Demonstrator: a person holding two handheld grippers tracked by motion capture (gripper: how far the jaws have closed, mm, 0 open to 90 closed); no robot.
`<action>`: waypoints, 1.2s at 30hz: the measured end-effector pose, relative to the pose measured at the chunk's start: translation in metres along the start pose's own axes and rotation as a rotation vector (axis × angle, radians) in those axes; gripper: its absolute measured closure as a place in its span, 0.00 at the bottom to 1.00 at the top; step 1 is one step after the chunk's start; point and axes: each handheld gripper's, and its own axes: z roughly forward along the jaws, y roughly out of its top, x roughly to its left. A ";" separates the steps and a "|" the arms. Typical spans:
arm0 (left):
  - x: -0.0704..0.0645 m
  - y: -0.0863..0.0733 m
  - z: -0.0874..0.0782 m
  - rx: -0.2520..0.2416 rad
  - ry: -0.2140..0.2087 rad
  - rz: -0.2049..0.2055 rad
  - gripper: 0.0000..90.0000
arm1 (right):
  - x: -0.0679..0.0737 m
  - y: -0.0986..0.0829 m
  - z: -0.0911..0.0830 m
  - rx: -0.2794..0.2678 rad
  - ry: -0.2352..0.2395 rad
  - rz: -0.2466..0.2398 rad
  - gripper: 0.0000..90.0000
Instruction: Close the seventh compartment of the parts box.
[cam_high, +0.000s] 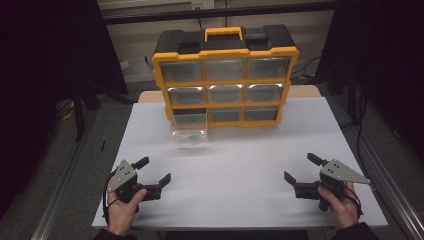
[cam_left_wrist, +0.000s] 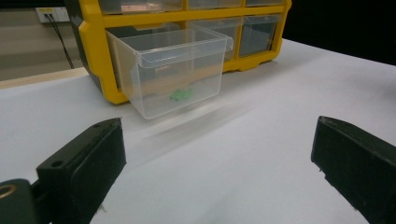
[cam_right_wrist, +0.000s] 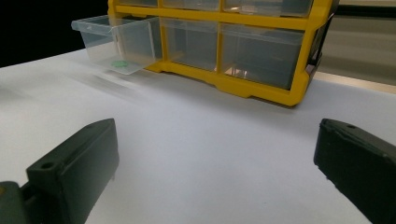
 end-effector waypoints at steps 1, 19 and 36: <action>-0.001 0.000 0.001 -0.007 -0.003 -0.018 0.03 | 0.000 0.000 0.000 -0.001 0.002 -0.003 0.00; -0.002 0.008 0.018 0.002 -0.028 0.020 0.04 | 0.000 0.000 0.005 0.008 0.016 -0.007 0.00; -0.004 0.033 0.056 -0.018 -0.046 0.077 0.04 | 0.000 0.000 0.005 0.004 0.018 -0.008 0.00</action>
